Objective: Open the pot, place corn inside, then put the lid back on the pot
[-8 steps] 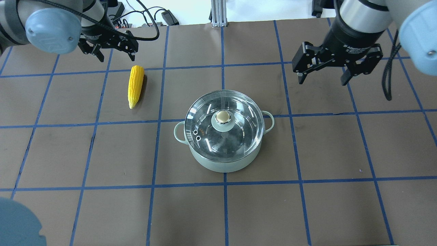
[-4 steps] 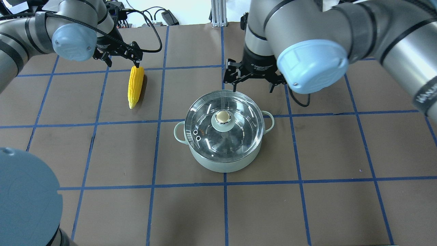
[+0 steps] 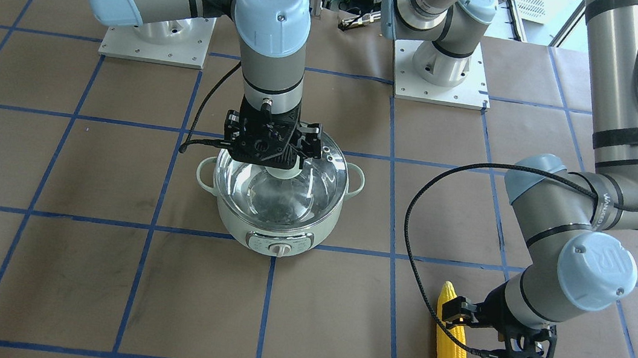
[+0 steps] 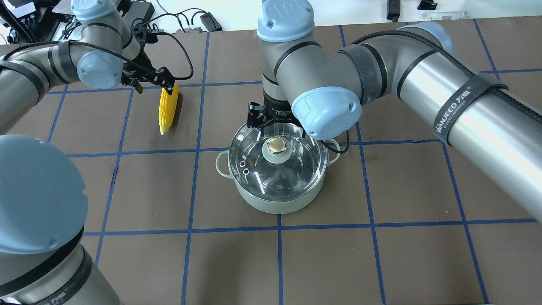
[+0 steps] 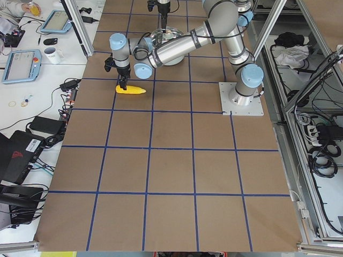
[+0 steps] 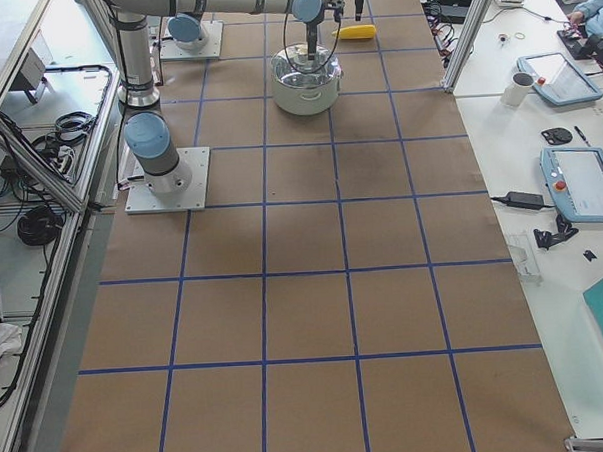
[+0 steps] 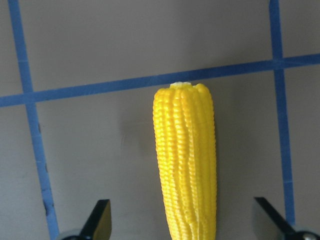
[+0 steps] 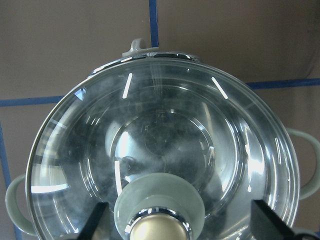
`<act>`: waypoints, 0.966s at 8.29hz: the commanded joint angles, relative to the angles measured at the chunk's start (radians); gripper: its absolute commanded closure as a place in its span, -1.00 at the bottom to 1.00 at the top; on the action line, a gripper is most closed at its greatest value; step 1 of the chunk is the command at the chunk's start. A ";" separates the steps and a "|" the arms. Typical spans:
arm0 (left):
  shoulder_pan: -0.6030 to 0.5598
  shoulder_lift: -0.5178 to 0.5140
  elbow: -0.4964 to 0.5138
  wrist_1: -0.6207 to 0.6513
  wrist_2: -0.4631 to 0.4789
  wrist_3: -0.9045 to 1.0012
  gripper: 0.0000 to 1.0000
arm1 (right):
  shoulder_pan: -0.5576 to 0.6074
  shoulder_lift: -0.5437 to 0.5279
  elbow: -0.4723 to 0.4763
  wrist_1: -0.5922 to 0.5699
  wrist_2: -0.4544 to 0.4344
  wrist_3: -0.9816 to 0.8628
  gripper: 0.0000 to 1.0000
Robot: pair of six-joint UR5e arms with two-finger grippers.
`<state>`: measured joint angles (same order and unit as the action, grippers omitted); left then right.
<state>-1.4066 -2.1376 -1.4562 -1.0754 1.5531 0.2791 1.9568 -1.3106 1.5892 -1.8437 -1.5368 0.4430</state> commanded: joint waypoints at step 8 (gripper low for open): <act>0.003 -0.128 0.005 0.103 -0.035 0.074 1.00 | 0.011 0.011 0.034 -0.006 0.047 0.029 -0.41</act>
<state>-1.4036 -2.2594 -1.4540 -0.9718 1.5012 0.3568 1.9680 -1.2986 1.6229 -1.8456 -1.5269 0.4724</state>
